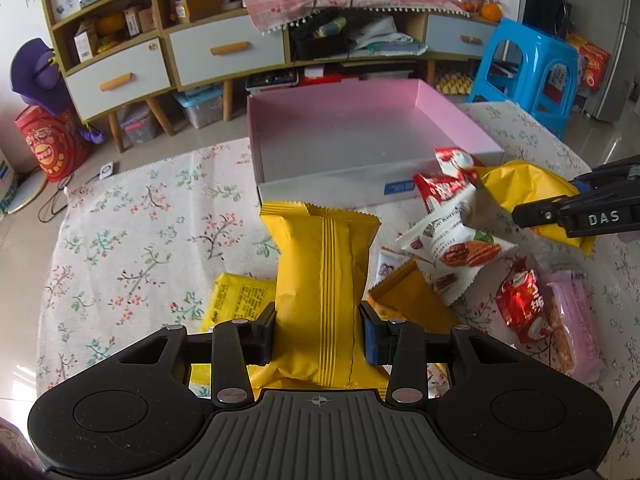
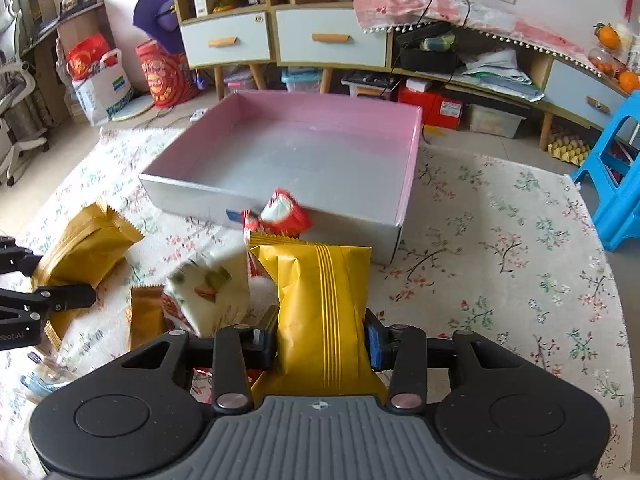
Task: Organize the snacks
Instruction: 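Carry the yellow pack in the left tool into the pink box while the right tool carries its pack there, then open the left tool to drop its yellow pack in the box while the right tool releases its pack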
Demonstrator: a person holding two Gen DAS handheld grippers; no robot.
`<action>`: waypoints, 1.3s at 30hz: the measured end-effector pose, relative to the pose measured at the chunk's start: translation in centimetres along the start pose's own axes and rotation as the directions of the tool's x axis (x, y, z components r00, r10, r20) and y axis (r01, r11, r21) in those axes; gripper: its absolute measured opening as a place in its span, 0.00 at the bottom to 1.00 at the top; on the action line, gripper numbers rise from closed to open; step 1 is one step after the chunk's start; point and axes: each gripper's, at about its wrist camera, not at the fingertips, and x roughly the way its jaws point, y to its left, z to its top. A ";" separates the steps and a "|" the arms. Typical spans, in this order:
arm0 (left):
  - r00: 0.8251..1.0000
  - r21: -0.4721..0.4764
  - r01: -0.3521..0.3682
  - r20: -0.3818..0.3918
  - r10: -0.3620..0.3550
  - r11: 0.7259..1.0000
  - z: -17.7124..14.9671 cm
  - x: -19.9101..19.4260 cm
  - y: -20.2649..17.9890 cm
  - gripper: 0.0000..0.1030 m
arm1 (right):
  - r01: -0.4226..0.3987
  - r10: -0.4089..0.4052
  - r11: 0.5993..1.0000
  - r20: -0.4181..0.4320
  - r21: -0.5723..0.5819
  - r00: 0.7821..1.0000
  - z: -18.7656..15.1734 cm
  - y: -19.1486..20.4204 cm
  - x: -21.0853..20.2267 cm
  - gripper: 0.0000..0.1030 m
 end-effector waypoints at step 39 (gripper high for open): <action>0.994 -0.108 -0.048 0.094 0.058 0.993 10.8 9.7 0.9 0.37 | 0.082 -0.083 0.996 0.038 0.017 0.996 8.4 -0.4 6.8 0.28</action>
